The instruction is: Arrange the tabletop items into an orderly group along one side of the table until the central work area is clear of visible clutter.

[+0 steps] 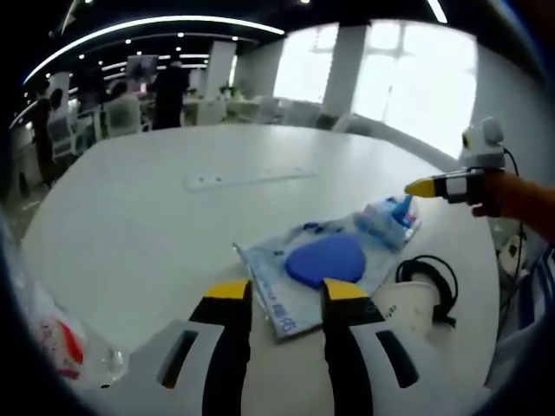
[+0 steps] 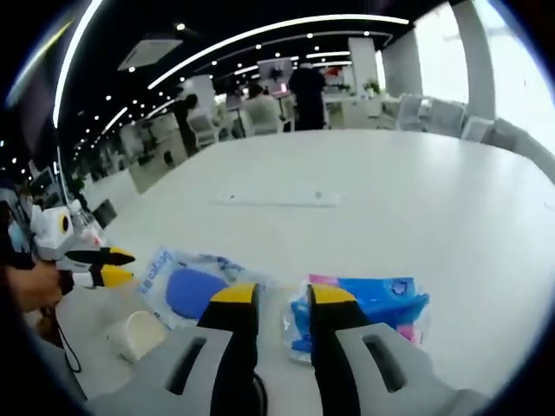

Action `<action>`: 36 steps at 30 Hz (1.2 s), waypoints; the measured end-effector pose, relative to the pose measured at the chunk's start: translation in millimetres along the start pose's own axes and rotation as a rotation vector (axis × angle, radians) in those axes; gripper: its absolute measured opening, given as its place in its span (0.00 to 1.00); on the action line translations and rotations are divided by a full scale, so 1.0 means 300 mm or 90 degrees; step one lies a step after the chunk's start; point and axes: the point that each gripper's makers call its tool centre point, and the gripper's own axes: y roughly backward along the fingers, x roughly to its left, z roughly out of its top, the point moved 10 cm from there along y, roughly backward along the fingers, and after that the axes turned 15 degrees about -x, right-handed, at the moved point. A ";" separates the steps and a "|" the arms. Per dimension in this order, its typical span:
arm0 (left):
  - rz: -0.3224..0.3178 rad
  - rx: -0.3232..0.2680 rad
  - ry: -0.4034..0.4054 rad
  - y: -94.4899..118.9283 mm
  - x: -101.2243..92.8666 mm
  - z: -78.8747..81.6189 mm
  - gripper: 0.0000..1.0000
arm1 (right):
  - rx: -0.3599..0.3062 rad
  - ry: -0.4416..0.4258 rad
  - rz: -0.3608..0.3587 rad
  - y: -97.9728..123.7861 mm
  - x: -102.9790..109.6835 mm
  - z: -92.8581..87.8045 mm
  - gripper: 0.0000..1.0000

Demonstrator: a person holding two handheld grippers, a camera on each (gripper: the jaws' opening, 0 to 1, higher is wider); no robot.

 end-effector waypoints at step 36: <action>-0.077 -0.013 -0.045 0.200 -0.114 -0.010 0.29 | -0.023 0.026 0.126 0.198 0.247 -0.051 0.25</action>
